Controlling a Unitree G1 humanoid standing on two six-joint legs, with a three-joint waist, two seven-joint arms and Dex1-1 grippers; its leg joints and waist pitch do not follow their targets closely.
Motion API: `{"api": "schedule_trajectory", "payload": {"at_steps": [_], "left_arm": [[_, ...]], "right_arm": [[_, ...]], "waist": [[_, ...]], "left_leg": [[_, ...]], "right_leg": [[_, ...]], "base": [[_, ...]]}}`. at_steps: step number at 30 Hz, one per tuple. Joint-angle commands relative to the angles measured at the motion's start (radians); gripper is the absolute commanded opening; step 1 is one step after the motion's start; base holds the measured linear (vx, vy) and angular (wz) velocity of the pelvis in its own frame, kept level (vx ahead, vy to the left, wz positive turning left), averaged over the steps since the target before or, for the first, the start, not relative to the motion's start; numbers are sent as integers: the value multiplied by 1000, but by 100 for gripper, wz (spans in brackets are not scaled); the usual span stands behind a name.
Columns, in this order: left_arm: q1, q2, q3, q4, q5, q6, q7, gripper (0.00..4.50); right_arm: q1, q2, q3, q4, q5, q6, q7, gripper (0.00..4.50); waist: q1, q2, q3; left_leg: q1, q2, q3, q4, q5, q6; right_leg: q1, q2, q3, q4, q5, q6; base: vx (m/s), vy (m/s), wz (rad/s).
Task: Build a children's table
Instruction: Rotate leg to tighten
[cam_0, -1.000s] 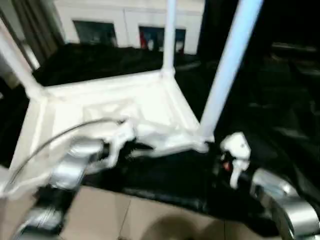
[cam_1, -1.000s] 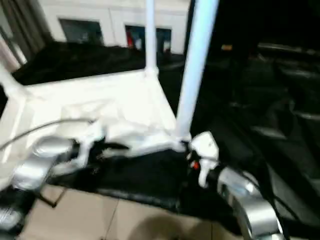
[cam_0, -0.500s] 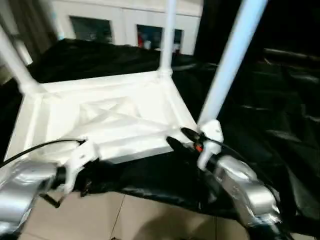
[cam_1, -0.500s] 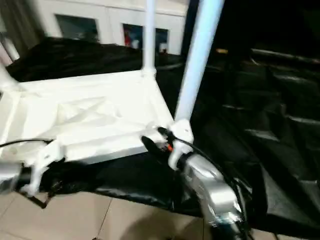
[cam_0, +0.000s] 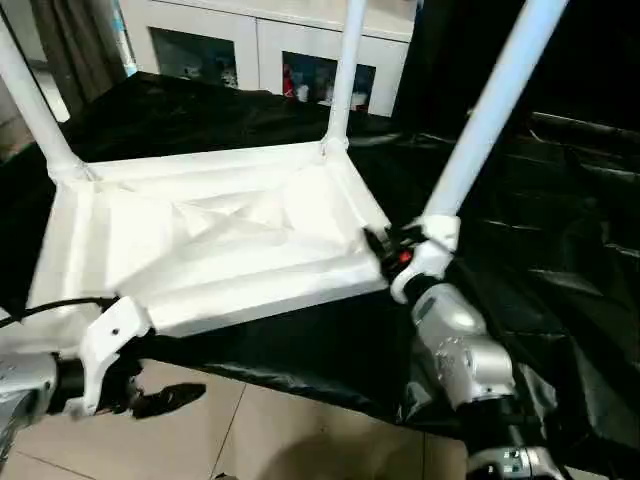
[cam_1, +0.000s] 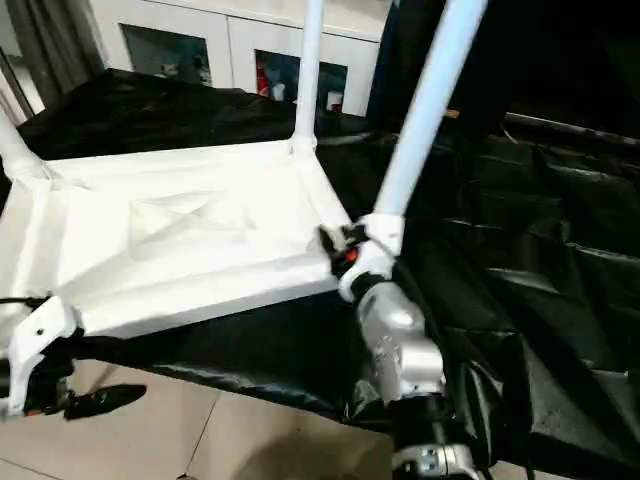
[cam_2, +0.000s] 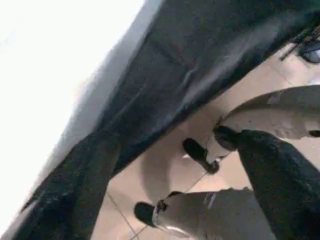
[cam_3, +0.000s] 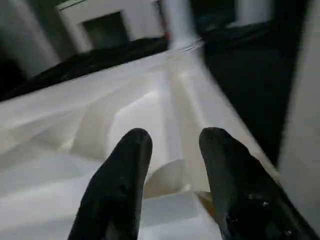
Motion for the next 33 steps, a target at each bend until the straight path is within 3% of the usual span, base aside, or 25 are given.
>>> {"api": "schedule_trajectory", "payload": {"at_steps": [1, 7, 9, 10, 13, 17, 21, 23, 25, 26, 27, 28, 29, 30, 33], "left_arm": [[-23, 4, 10, 8, 0, -19, 27, 450], [-50, 0, -17, 33, 10, -41, 44, 450], [-60, -10, -32, 26, 1, -46, 47, 450], [-65, -16, -39, 22, -3, -48, 48, 450], [-74, -32, -63, 28, -21, -70, 53, 450], [-52, -32, -54, 23, -62, -72, 30, 450], [35, 28, 20, 32, -109, -64, -41, 450], [62, 72, 100, 129, -105, -168, -87, 450], [56, 70, 129, 155, -121, -197, -100, 450], [11, 52, 189, 213, -162, -256, -101, 450], [11, 52, 189, 213, -162, -256, -101, 450], [-49, 18, 251, 247, -231, -242, -81, 450], [-75, 2, 272, 260, -261, -248, -73, 450], [-88, -4, 282, 267, -277, -247, -70, 450], [-111, -18, 292, 277, -309, -251, -66, 450]], "right_arm": [[-12, -38, -104, 40, 15, -56, -87, 149], [-42, -98, -179, 106, 11, -107, -154, 75], [-54, -133, -203, 130, 9, -125, -167, 69], [-59, -151, -215, 141, 10, -135, -173, 63], [-84, -205, -251, 200, 9, -179, -187, 25], [-97, -249, -259, 242, -1, -200, -186, 21], [-92, -278, -225, 243, 6, -147, -86, 10], [-32, -277, -158, 145, -5, -97, 4, 10], [-7, -275, -135, 105, -7, -80, 23, 10], [59, -276, -76, 14, -16, -47, 68, 10], [59, -276, -76, 14, -16, -47, 68, 10], [122, -287, -25, -57, -46, -28, 77, 10], [146, -291, -18, -78, -65, -23, 55, 10], [157, -292, -19, -87, -74, -16, 36, 10], [187, -289, -38, -116, -92, 8, -23, 10]], "waist": [[-3, 41, -53], [12, 41, -53], [14, 48, -52], [14, 43, -51], [17, 43, -52], [17, 44, -56], [7, 51, -55], [-3, 49, -52], [-5, 53, -52], [-2, 57, -48], [-1, 56, -49], [3, 62, -48], [3, 61, -49], [6, 69, -48], [5, 61, -47]], "left_leg": [[27, 25, -13, -73, -288, -49], [28, 22, -10, -69, -312, -50], [27, 21, -13, -70, -329, -53], [28, 21, -12, -69, -341, -52], [20, 17, -13, -64, -335, -42], [13, 15, -12, -59, -295, -25], [6, 13, -14, -58, -298, -5], [0, 11, -17, -60, -308, 11], [6, 15, -19, -61, -315, 7], [7, 15, -21, -64, -331, 2], [13, 17, -18, -63, -345, 0], [18, 18, -18, -64, -362, -15], [20, 19, -18, -64, -368, -17], [17, 19, -21, -65, -370, -24], [19, 19, -20, -65, -390, -31]], "right_leg": [[24, -30, 46, -55, -169, -166], [25, -27, 45, -58, -190, -158], [26, -28, 44, -59, -218, -153], [24, -27, 44, -62, -236, -151], [28, -29, 45, -63, -268, -145], [32, -28, 44, -59, -250, -146], [35, -25, 41, -61, -261, -150], [37, -24, 41, -68, -300, -139], [34, -24, 43, -71, -305, -148], [34, -22, 42, -73, -317, -154], [29, -22, 44, -75, -318, -157], [28, -22, 44, -73, -316, -172], [27, -22, 45, -71, -309, -179], [30, -25, 45, -68, -305, -186], [29, -23, 46, -70, -342, -171]], "base": [[0, 0, 0], [0, 0, 0], [0, 0, 0], [0, 0, 0], [0, 0, 0], [0, 0, 0], [0, 0, 0], [0, 0, 0], [0, 0, 0], [0, 0, 0], [0, 0, 0], [0, 0, 0], [0, 0, 0], [0, 0, 0], [0, 0, 0]]}}
